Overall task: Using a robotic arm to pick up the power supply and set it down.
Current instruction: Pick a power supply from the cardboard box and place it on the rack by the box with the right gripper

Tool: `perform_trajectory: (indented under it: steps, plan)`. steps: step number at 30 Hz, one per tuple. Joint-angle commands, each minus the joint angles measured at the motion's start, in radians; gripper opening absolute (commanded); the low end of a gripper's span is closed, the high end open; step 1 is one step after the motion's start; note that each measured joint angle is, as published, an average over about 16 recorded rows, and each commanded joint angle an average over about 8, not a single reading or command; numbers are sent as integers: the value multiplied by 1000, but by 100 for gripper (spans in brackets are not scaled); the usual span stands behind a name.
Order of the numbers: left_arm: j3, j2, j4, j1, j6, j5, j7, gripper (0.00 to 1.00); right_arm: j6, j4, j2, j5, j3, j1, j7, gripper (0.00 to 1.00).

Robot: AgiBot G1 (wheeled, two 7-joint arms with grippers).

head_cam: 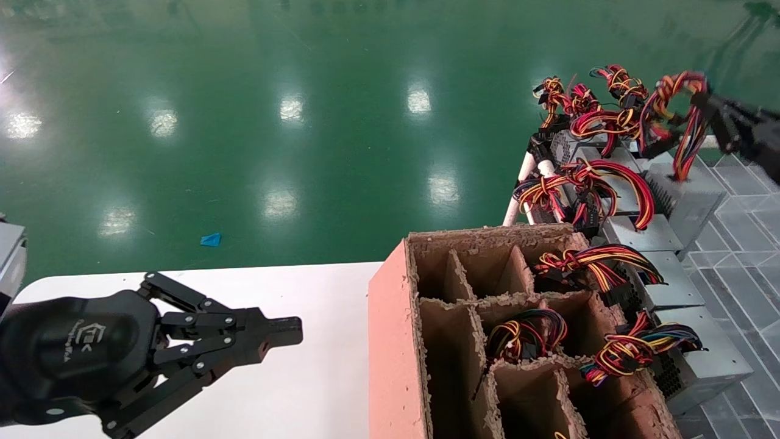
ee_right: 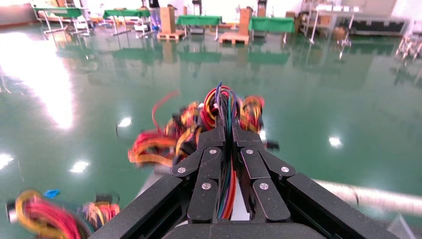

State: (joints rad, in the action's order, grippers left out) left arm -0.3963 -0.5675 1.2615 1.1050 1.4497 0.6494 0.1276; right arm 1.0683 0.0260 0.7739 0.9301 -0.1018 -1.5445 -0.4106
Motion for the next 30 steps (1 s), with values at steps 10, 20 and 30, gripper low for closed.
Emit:
perform_trajectory:
  steps: [10, 20, 30]
  plan:
    - [0, 0, 0, 0, 0, 0, 0, 0, 66, -14, -9, -39, 27, 54, -54, 0]
    - [0, 0, 0, 0, 0, 0, 0, 0, 137, -40, -20, -40, 28, 109, -35, 44]
    - [0, 0, 0, 0, 0, 0, 0, 0, 152, -24, -28, -31, 21, 106, -32, 100]
